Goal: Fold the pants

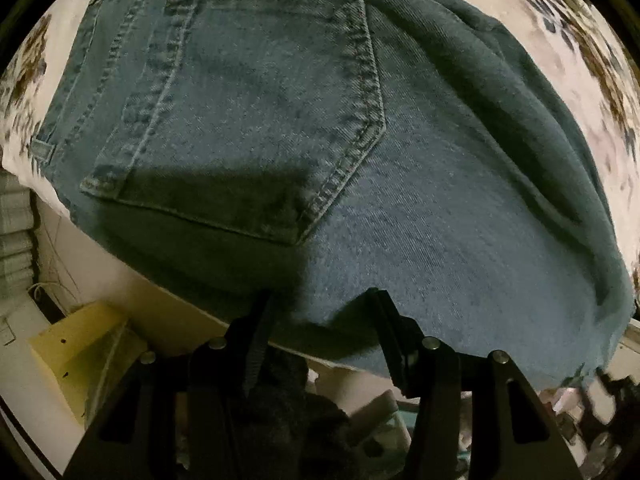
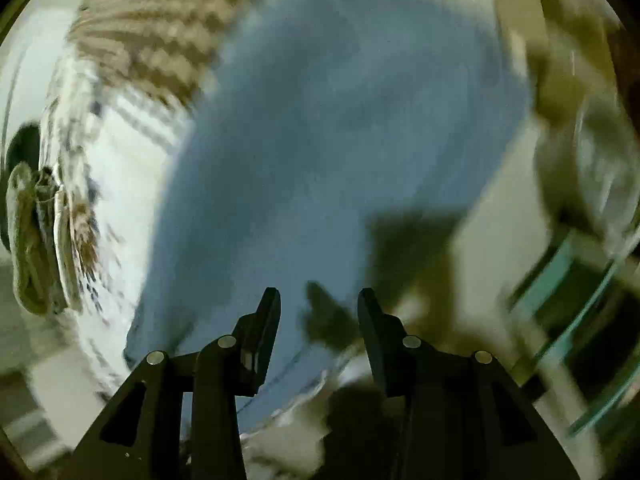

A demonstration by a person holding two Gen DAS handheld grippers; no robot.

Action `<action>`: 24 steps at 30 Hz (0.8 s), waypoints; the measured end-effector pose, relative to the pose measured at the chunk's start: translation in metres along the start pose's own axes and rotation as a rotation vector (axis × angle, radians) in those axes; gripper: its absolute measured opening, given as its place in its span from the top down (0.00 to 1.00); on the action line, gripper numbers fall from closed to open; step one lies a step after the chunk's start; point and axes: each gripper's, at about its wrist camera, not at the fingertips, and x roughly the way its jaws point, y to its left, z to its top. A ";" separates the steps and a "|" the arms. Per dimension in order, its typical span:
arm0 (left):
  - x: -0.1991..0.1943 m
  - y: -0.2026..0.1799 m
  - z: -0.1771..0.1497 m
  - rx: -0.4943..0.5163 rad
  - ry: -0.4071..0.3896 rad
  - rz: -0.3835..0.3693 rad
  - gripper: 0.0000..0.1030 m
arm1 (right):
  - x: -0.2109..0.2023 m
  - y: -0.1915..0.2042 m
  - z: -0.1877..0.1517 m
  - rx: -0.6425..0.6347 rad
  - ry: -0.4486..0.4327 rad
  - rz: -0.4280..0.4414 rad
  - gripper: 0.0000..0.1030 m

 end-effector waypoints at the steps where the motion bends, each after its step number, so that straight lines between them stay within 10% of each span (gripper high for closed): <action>1: 0.003 -0.003 -0.002 0.001 -0.006 0.005 0.53 | 0.015 -0.011 -0.009 0.054 0.023 0.029 0.59; 11: 0.005 -0.015 -0.018 0.089 -0.092 0.044 0.94 | 0.028 -0.017 -0.040 0.040 -0.084 0.012 0.69; 19: -0.001 -0.002 -0.028 0.108 -0.110 0.027 0.97 | 0.034 -0.008 -0.037 0.007 -0.039 0.036 0.69; 24: -0.009 0.005 -0.029 0.123 -0.122 0.013 0.98 | 0.031 -0.007 -0.045 0.006 -0.123 0.033 0.98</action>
